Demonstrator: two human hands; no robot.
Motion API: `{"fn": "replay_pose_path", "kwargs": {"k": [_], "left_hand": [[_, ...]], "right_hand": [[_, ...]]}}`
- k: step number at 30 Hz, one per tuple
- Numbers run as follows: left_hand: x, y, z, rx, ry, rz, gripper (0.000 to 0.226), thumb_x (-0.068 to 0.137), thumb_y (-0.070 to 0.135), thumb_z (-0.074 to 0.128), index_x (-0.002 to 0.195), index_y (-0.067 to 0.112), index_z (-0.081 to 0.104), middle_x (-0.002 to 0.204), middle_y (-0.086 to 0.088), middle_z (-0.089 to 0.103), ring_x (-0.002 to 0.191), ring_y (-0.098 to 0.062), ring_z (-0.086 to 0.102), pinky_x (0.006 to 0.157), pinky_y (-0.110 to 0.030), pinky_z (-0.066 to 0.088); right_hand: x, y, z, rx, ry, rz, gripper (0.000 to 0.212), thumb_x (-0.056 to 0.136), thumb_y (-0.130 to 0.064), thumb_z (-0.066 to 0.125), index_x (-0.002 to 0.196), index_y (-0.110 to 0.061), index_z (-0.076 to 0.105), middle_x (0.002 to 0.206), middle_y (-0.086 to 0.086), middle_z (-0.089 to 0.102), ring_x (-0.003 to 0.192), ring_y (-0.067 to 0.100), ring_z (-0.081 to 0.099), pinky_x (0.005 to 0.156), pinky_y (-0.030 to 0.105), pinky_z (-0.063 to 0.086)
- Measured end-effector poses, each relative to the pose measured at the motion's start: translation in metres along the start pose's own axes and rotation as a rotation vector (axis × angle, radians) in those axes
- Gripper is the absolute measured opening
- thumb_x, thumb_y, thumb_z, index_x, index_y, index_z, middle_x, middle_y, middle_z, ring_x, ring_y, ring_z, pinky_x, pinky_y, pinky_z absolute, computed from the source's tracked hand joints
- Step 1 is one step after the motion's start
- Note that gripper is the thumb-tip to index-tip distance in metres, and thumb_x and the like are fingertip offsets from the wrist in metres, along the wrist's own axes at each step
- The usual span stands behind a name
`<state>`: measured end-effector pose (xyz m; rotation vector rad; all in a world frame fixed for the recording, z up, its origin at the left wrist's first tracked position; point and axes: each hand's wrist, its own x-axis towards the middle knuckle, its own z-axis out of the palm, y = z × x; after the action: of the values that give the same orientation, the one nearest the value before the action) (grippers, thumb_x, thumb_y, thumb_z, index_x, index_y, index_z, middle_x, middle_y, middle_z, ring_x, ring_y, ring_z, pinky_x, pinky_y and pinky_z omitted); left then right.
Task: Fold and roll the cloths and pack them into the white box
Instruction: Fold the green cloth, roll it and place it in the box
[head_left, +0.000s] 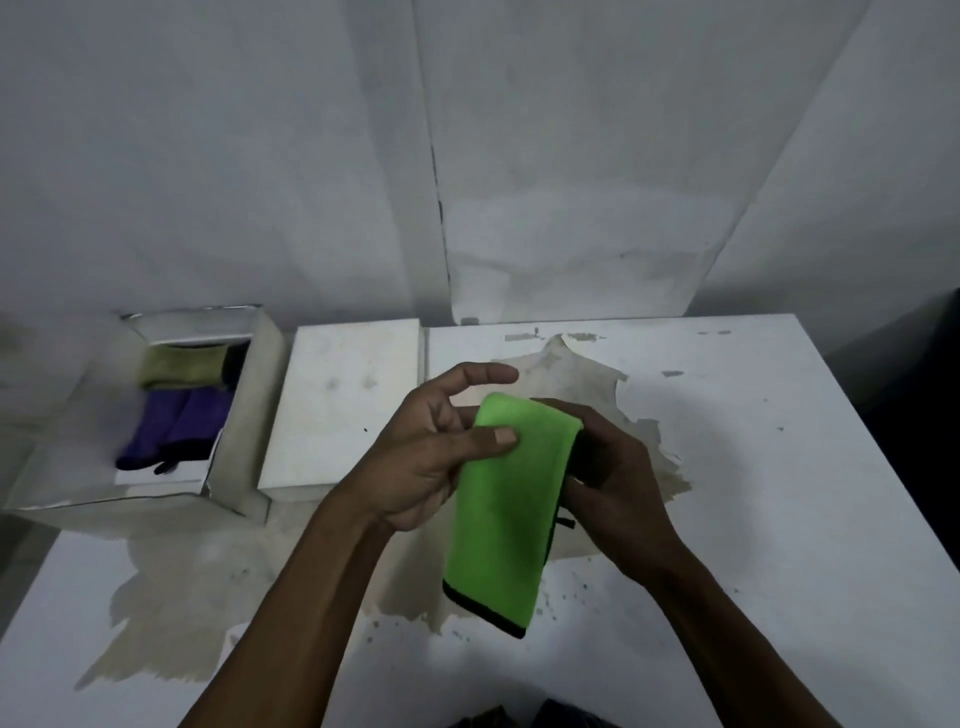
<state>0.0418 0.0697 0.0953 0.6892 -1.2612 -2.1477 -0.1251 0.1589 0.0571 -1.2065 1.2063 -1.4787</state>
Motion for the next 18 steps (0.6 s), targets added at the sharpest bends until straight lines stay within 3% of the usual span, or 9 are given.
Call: {"fn": "replay_pose_path", "kwargs": {"k": [4, 8, 11, 15, 18], "left_hand": [[-0.003, 0.018, 0.002, 0.100, 0.104, 0.056, 0.049, 0.073, 0.000, 0.073, 0.118, 0.012, 0.057, 0.084, -0.019, 0.075, 0.077, -0.029, 0.073, 0.066, -0.034, 0.058], [-0.007, 0.023, -0.003, 0.319, 0.294, 0.102, 0.043, 0.070, 0.006, 0.081, 0.107, 0.020, 0.063, 0.082, -0.024, 0.071, 0.075, -0.032, 0.069, 0.070, -0.044, 0.057], [-0.011, 0.023, -0.010, 0.383, 0.308, 0.074, 0.048, 0.067, 0.007, 0.084, 0.107, 0.022, 0.064, 0.075, -0.011, 0.069, 0.071, -0.027, 0.068, 0.069, -0.038, 0.056], [-0.017, 0.023, -0.015, 0.315, 0.200, 0.051, 0.058, 0.062, 0.000, 0.085, 0.112, 0.019, 0.062, 0.079, -0.015, 0.064, 0.074, -0.028, 0.065, 0.070, -0.034, 0.055], [-0.013, 0.021, -0.010, 0.159, 0.269, 0.103, 0.052, 0.062, 0.003, 0.080, 0.110, 0.014, 0.063, 0.077, -0.012, 0.070, 0.069, -0.026, 0.070, 0.061, -0.031, 0.056]], "right_hand": [[0.012, -0.005, 0.013, -0.025, 0.041, -0.047, 0.034, 0.090, -0.001, 0.060, 0.118, -0.020, 0.065, 0.105, 0.000, 0.073, 0.092, 0.027, 0.071, 0.072, 0.039, 0.061], [0.013, -0.006, 0.021, -0.031, 0.118, 0.000, 0.036, 0.093, 0.005, 0.051, 0.107, -0.022, 0.070, 0.100, -0.004, 0.075, 0.094, 0.014, 0.071, 0.074, 0.021, 0.056], [0.013, -0.005, 0.025, 0.002, 0.161, 0.040, 0.034, 0.093, 0.003, 0.051, 0.101, -0.023, 0.071, 0.097, -0.004, 0.076, 0.090, 0.011, 0.072, 0.072, 0.017, 0.055], [0.013, -0.005, 0.028, 0.049, 0.175, 0.064, 0.035, 0.094, -0.001, 0.051, 0.097, -0.028, 0.073, 0.092, -0.002, 0.077, 0.082, 0.017, 0.073, 0.066, 0.019, 0.057], [0.012, -0.003, 0.029, 0.059, 0.146, 0.070, 0.034, 0.096, -0.008, 0.048, 0.101, -0.031, 0.073, 0.094, 0.006, 0.075, 0.082, 0.034, 0.068, 0.071, 0.032, 0.059]]}}
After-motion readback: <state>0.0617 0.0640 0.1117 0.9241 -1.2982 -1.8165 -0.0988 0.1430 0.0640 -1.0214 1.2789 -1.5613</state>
